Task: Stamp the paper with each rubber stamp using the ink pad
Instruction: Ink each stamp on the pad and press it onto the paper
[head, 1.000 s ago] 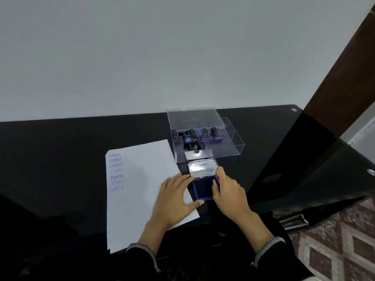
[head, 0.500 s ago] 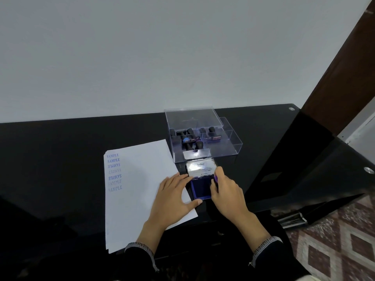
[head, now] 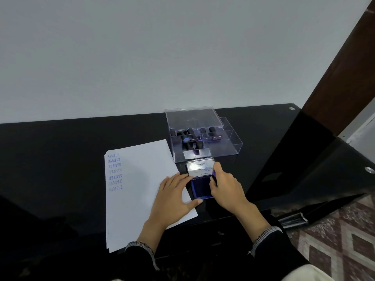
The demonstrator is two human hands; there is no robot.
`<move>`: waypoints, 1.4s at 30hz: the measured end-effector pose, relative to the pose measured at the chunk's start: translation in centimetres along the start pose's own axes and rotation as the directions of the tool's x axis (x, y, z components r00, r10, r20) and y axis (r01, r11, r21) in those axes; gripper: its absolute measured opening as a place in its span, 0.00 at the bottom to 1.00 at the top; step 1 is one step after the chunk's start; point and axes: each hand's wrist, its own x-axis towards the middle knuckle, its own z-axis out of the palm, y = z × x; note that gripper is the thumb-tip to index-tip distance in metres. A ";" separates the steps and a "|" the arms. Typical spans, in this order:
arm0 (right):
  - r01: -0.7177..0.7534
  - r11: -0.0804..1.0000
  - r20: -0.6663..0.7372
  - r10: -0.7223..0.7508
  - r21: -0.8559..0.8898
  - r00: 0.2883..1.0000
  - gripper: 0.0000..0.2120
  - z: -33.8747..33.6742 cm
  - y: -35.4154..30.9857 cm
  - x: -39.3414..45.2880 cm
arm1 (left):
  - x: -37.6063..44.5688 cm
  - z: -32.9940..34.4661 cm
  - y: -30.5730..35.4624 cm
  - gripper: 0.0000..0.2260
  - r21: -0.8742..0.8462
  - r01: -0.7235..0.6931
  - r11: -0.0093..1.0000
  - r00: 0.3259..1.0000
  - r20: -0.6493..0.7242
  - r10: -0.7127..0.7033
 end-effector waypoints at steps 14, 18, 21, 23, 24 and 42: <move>0.034 0.999 -0.110 -0.036 -0.015 0.993 0.11 0.9 0.5 -1.0 | 0.1 0.2 0.0 0.34 0.006 0.008 1.000 1.000 0.000 -0.008; -0.004 1.000 0.040 0.004 -0.007 0.999 0.08 -0.3 0.1 0.7 | 0.0 0.1 -0.1 0.34 -0.001 0.007 1.000 1.000 0.008 -0.007; -0.039 0.999 0.144 0.037 0.015 0.989 0.06 -1.1 -0.3 2.0 | 0.1 0.1 -0.1 0.34 -0.002 0.006 1.000 1.000 0.016 -0.006; -0.049 0.999 0.186 0.048 0.003 0.981 0.05 -1.4 -0.7 2.7 | 0.1 0.0 -0.1 0.34 -0.002 0.002 1.000 1.000 0.014 -0.002; -0.050 0.999 0.193 0.050 -0.004 0.980 0.05 -1.5 -0.8 2.8 | 0.0 0.0 -0.1 0.34 0.000 0.000 1.000 1.000 0.014 0.000; 0.068 0.990 -0.041 -0.074 -0.127 0.996 0.07 0.2 -0.6 -0.1 | 0.0 0.0 0.0 0.34 -0.003 0.004 1.000 1.000 0.017 -0.004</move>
